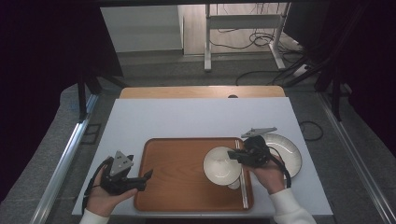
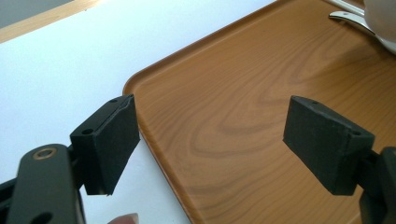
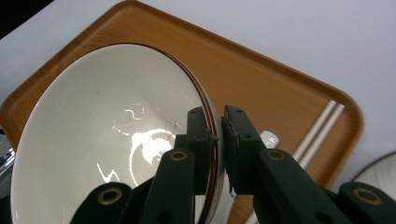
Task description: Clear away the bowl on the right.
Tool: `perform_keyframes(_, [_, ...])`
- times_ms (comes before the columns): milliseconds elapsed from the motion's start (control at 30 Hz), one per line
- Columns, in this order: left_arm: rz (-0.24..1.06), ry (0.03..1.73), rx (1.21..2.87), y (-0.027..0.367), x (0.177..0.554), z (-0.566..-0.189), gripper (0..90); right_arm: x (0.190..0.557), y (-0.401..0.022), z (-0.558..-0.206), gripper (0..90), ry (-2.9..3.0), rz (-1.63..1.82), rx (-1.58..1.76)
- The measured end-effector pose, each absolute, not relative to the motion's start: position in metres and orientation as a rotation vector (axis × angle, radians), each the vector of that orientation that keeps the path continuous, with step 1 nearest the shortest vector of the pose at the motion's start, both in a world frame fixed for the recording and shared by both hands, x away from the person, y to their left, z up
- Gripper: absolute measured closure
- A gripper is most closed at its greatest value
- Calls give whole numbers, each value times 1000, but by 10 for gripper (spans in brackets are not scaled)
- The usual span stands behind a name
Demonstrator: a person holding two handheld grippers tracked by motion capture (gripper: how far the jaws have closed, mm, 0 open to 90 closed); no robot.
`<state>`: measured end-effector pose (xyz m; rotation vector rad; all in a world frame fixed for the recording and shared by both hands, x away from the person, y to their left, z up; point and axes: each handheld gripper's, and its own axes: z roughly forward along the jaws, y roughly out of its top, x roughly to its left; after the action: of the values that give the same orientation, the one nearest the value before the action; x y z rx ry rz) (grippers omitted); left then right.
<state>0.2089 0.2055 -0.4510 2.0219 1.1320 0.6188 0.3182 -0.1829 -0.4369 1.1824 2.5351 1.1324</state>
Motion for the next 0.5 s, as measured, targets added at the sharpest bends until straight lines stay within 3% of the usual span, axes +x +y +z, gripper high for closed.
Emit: perform_keyframes(500, [617, 1133, 2031, 205, 210, -452, 179, 321, -154, -449, 809, 2597, 1093, 1136])
